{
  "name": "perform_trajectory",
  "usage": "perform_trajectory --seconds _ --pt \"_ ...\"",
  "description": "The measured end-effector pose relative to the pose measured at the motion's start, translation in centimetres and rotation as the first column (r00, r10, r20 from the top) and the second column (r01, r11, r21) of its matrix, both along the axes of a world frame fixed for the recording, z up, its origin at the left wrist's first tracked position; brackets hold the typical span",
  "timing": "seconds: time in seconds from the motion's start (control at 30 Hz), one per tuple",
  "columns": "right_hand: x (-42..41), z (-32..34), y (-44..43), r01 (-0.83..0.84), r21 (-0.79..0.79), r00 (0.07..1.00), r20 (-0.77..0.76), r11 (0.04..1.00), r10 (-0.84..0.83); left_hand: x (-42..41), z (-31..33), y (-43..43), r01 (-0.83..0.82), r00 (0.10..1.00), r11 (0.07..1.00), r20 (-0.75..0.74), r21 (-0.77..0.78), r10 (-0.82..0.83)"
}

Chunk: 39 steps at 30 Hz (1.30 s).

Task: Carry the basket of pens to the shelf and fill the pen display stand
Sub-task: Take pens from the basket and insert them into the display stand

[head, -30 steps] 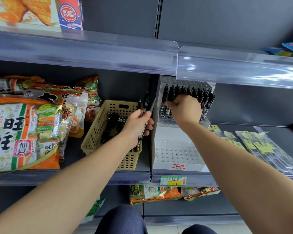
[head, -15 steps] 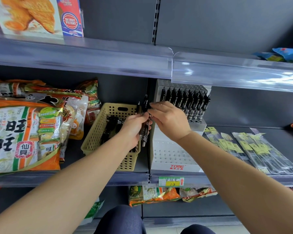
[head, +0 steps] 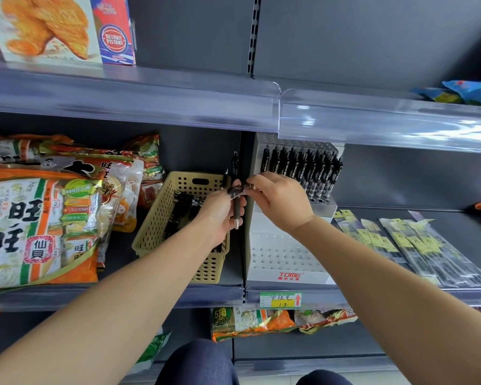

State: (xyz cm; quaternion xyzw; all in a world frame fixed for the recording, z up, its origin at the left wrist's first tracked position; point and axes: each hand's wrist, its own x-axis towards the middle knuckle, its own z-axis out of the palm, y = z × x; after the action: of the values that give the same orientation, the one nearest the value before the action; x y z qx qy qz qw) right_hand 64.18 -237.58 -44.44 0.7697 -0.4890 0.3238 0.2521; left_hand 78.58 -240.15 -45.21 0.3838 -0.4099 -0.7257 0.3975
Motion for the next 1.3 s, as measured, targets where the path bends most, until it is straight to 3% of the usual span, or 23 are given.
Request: perform_trajectory --seconds 0.1,0.17,0.23,0.33,0.43,0.53,0.7,1.03,1.3 --pt "0.1 0.1 0.3 0.026 0.088 0.967 0.249 0.996 -0.048 -0.1 0.2 0.1 -0.032 0.998 0.995 0.050 -0.092 0.037" --pt "0.1 0.3 0.2 0.044 0.201 0.891 0.435 0.979 -0.130 -0.2 0.1 0.2 -0.063 0.995 0.988 0.064 -0.143 0.073" --pt "0.3 1.0 0.3 -0.030 0.334 0.764 0.615 0.942 -0.194 -0.4 -0.1 0.2 -0.086 0.994 0.984 0.058 -0.156 0.096" --pt "0.6 1.9 0.4 -0.281 0.413 0.521 0.824 0.866 -0.224 -0.7 -0.2 0.4 -0.064 0.998 0.989 0.017 -0.132 0.067" --pt "0.4 2.0 0.4 -0.430 0.413 0.358 0.894 0.803 -0.268 -0.8 0.0 0.6 -0.039 0.999 0.991 -0.017 -0.127 0.037" --pt "0.3 2.2 0.5 -0.483 0.420 0.278 0.906 0.768 -0.320 -0.8 0.1 0.8 -0.049 0.998 0.991 -0.040 -0.123 0.044" --pt "0.2 3.5 0.7 -0.374 0.228 0.109 0.973 0.899 -0.201 -0.6 -0.5 0.3 -0.100 0.995 0.992 -0.033 -0.083 0.098" --pt "-0.2 4.9 -0.1 -0.197 0.245 0.181 0.961 0.949 -0.211 -0.8 -0.9 -0.2 -0.142 0.989 0.984 0.012 -0.104 0.144" --pt "-0.2 4.9 -0.6 0.195 0.209 0.587 0.758 0.958 -0.285 -0.9 -1.7 -0.7 -0.198 0.976 0.972 0.062 -0.127 0.207"
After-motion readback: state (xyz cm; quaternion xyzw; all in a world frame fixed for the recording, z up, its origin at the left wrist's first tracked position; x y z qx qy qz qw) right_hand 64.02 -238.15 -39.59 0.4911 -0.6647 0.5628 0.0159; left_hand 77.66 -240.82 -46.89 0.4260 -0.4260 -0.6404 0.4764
